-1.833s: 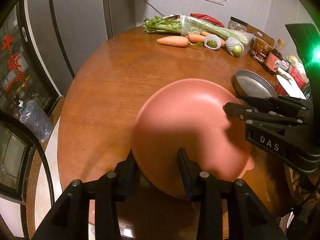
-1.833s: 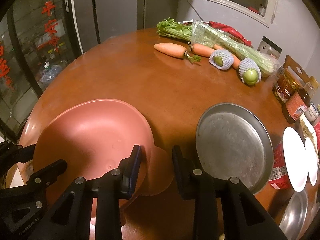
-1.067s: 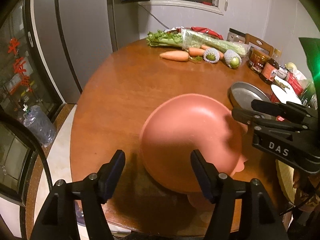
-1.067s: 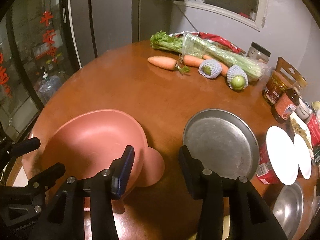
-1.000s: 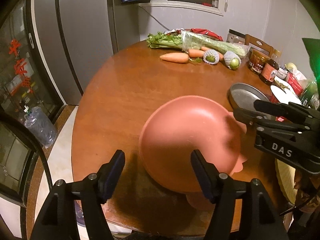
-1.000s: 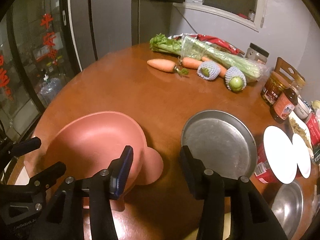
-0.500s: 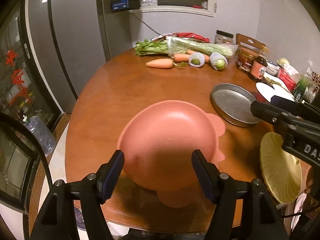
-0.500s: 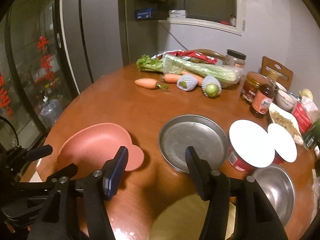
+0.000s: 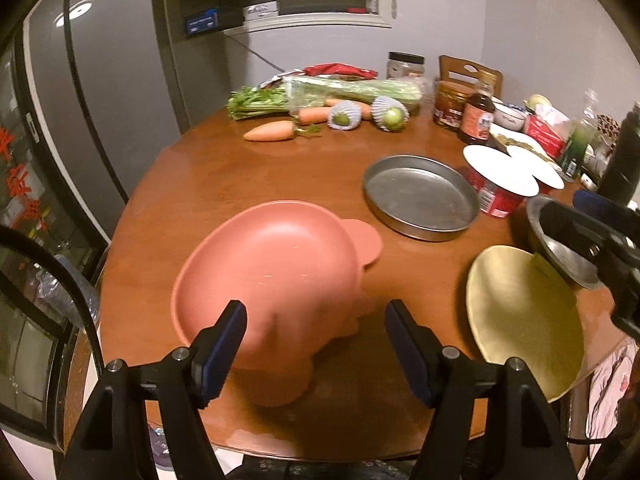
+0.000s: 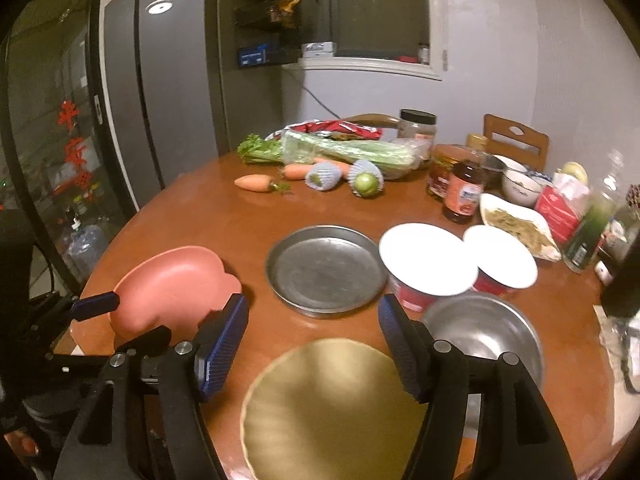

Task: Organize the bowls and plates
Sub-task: 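Carry the pink plate and set it down on the table, open left tool, then grasp the cream shell-shaped plate rim with the left tool and lift it, then carry the shell plate over the pink plate and lower it onto it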

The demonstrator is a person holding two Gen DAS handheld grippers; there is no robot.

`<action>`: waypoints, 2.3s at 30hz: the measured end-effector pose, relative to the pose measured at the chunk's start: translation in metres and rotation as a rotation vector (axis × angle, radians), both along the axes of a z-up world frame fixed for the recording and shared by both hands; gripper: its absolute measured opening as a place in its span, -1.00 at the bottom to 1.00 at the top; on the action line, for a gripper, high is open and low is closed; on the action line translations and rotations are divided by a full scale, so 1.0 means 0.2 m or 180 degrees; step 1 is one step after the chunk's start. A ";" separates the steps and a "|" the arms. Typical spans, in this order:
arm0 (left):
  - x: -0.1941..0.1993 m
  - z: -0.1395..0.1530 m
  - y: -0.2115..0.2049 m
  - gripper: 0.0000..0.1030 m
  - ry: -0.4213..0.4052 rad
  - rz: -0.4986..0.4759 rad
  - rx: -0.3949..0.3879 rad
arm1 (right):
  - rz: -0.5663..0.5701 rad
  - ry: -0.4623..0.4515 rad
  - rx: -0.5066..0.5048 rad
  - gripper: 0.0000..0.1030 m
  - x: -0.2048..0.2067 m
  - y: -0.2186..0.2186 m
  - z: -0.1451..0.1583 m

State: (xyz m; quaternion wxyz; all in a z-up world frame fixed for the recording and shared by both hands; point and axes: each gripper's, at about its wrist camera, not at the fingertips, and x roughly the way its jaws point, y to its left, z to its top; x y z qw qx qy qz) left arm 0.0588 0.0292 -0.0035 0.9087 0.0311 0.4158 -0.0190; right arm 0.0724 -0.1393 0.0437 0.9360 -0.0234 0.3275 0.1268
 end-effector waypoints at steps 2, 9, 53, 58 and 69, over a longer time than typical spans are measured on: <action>0.00 -0.01 -0.04 0.39 0.0004 -0.0060 0.0001 | -0.0034 0.0006 0.0015 0.34 -0.04 -0.04 -0.01; 0.01 -0.04 -0.16 0.39 0.0078 -0.0290 0.0010 | -0.0230 0.0130 -0.0081 0.34 -0.19 -0.23 -0.10; -0.03 -0.21 -0.48 -0.22 0.0362 -0.0924 -0.0103 | -0.0126 0.0726 0.0077 -0.36 -0.15 -0.33 -0.45; -0.03 -0.19 -0.41 -0.22 0.0330 -0.0830 -0.0145 | -0.0075 0.0747 0.0087 -0.36 -0.14 -0.29 -0.45; -0.05 -0.03 -0.18 -0.22 0.0024 -0.0523 -0.0193 | 0.0172 0.0547 0.0147 -0.36 -0.11 -0.10 -0.31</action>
